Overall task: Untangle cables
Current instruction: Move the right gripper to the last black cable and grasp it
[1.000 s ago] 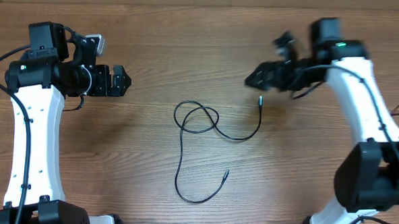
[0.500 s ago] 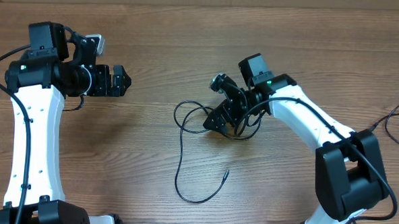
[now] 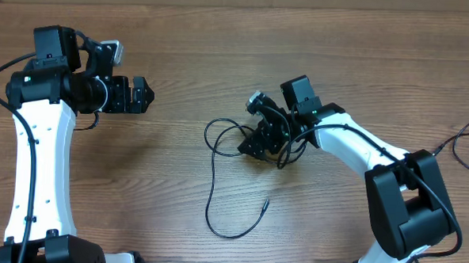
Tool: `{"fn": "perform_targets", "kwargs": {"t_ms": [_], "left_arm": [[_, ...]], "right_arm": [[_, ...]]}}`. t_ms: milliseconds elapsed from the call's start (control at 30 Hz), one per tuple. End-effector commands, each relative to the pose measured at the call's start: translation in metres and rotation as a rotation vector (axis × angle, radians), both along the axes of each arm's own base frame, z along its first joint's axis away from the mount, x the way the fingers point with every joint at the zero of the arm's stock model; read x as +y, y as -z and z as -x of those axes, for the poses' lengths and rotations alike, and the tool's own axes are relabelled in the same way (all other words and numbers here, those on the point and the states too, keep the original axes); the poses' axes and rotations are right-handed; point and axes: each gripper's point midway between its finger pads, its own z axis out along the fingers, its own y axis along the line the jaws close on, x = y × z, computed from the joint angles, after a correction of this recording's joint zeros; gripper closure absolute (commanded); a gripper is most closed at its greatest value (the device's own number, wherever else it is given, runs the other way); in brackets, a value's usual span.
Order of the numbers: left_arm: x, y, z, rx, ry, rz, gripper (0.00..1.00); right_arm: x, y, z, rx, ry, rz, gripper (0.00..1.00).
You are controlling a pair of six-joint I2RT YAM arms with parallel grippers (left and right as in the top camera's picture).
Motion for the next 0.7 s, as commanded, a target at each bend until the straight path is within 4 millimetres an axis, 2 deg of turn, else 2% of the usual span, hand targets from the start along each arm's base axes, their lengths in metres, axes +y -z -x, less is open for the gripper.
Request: {"fn": "perform_targets", "kwargs": {"t_ms": [0, 67, 100, 200, 233, 667], "left_arm": [[0.002, -0.005, -0.002, -0.022, 0.015, -0.015, 0.00], [0.002, -0.005, -0.002, -0.022, 0.015, -0.015, 0.00], [0.002, -0.005, -0.002, -0.022, 0.015, -0.015, 0.00], [0.002, -0.005, -0.002, -0.022, 0.015, -0.015, 0.00], [0.002, -0.005, -0.002, -0.022, 0.015, -0.015, 0.00], [0.002, -0.005, -0.002, -0.022, 0.015, -0.015, 0.00]], "right_arm": [[0.010, -0.007, 0.008, 0.013, -0.038, -0.072, 0.11], [0.015, -0.011, 0.009, 0.009, -0.051, -0.098, 0.22], [0.015, -0.012, 0.008, 0.008, -0.052, -0.102, 0.33], [0.016, -0.012, 0.007, 0.018, -0.033, -0.107, 0.85], [0.016, -0.013, 0.006, 0.024, -0.021, -0.110, 0.96], [0.019, -0.020, -0.001, 0.074, 0.061, -0.133, 0.96]]}}
